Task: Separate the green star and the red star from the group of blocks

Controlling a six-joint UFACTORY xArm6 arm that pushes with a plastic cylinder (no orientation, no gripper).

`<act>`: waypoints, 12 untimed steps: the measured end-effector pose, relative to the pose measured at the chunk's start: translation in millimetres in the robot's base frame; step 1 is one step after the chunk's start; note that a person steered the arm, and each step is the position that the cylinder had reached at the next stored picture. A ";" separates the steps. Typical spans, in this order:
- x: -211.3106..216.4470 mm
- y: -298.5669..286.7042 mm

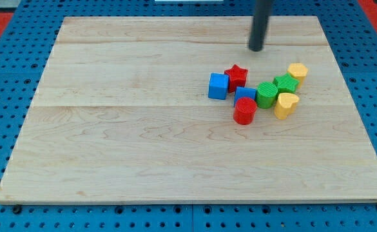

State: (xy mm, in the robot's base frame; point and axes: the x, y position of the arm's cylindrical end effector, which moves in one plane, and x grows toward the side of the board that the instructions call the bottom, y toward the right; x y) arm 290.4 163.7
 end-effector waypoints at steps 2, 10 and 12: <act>-2.3 63.7; 38.8 -147.4; 38.6 -131.6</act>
State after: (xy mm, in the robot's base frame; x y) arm 329.0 32.2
